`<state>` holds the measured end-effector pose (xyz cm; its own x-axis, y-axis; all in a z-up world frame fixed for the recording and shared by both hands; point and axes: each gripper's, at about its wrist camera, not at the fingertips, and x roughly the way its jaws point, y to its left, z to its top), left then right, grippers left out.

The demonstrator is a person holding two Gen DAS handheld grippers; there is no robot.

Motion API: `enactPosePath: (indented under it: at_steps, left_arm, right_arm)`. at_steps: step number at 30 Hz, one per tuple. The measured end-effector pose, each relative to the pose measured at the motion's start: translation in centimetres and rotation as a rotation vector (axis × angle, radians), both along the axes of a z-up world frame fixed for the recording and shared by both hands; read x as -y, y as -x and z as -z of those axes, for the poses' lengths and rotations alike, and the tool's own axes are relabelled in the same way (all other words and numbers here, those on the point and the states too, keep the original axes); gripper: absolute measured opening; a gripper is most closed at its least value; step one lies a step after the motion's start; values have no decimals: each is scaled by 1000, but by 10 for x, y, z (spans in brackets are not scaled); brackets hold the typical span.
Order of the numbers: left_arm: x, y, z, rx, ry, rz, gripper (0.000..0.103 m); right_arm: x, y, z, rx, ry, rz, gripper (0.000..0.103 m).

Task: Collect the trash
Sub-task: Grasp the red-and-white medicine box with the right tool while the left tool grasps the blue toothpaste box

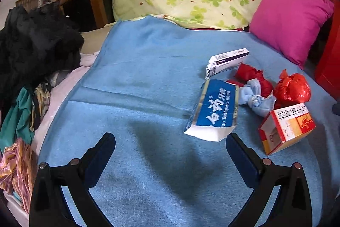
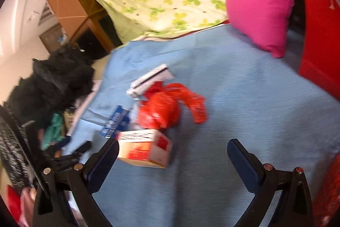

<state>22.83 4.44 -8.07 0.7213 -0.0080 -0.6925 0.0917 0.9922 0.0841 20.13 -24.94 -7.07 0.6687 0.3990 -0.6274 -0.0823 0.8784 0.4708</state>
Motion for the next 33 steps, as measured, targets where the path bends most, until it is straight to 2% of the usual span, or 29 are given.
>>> enactPosePath:
  at_steps: [6,9,13,15,17,18,24,26,28,31,33]
  left_arm:
    - [-5,-4,0,-25,40,-23,103]
    - [-6,-4,2,-28,26,-25,103]
    - [-6,-2,2,-28,14,-14,103]
    - [-8,-2,1,-28,14,-18,103]
    - [-12,-3,2,-32,15,-27,103]
    - [-13,-4,2,-34,13,-33,103]
    - [-30,-7,-1,-34,16,-76,103]
    - [-36,-7,-3,-25,17,-92,103]
    - [-41,-6,-4,-22,26,-106,103]
    - [-46,-7,-5,-25,40,-121,103]
    - [-47,-7,-4,-30,50,-120,103]
  right_arm:
    - [-19,-26,14,-22,-114,-32,103]
    - [-26,-40,27,-62,-160,-41,102]
    - [-31,-55,36,-60,-204,-80,102]
    - [-37,-60,41,-68,-199,-111,94]
    - [-48,-62,45,-94,-171,-161,82]
    - [-52,-60,45,-100,-154,-186,80]
    - [-86,-15,26,-86,-79,-458,79]
    - [-96,4,20,-73,-24,-522,79]
    - [-101,19,11,-11,75,-512,79]
    - [-97,23,-2,70,150,-439,80]
    - [-97,20,-3,89,197,-421,80]
